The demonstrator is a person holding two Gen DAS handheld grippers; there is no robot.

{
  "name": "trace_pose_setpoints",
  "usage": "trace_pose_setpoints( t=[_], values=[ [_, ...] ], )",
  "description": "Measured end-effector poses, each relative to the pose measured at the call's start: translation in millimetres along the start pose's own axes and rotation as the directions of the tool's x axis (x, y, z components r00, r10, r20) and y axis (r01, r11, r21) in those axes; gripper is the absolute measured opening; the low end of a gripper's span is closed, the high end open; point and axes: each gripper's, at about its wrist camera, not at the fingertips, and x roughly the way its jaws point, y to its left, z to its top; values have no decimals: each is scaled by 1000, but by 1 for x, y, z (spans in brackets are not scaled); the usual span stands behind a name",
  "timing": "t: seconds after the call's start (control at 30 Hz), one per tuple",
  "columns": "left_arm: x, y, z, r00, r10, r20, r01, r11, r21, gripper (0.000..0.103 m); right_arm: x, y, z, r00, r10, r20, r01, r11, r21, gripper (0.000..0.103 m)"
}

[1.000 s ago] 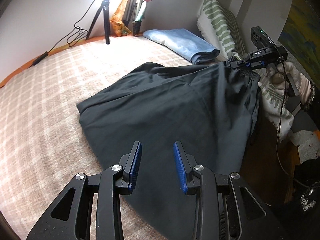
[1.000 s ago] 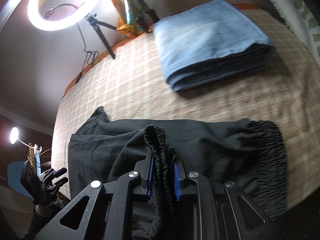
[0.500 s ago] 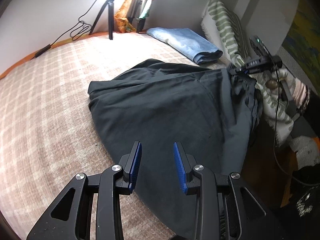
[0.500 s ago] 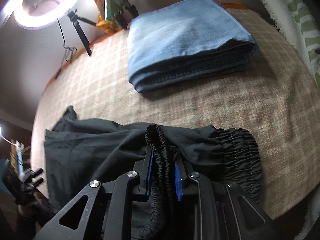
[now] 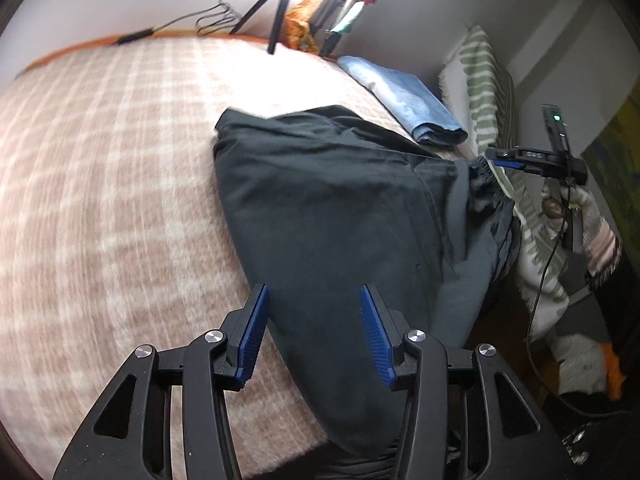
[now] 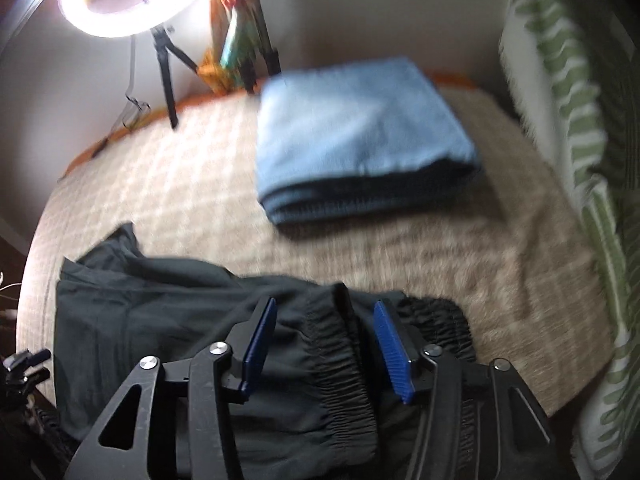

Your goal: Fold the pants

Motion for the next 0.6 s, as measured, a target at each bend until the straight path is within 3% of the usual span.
trace_pose_setpoints(
  t=[0.13, 0.23, 0.37, 0.5, 0.6],
  values=[
    [3, 3, -13, 1000, -21, -5, 21, 998, -54, 45, -25, 27, 3, 991, 108, 81, -105, 994, -38, 55],
    [2, 4, -21, 999, -34, 1, 34, 996, -87, 45, -32, 62, 7, 964, 244, 103, -233, 966, -113, 58],
    [-3, 4, -30, 998, -54, 21, 57, 990, -125, 45, -28, 127, 12, 918, 390, 69, -362, 896, -256, 58],
    [-7, 8, -39, 997, -71, 30, 75, 985, -158, 45, -15, 191, 16, 886, 464, 13, -420, 813, -403, 58],
    [-8, 10, -45, 996, -84, 32, 89, 981, -172, 45, -2, 231, 20, 873, 486, -34, -442, 760, -477, 58]
  ],
)
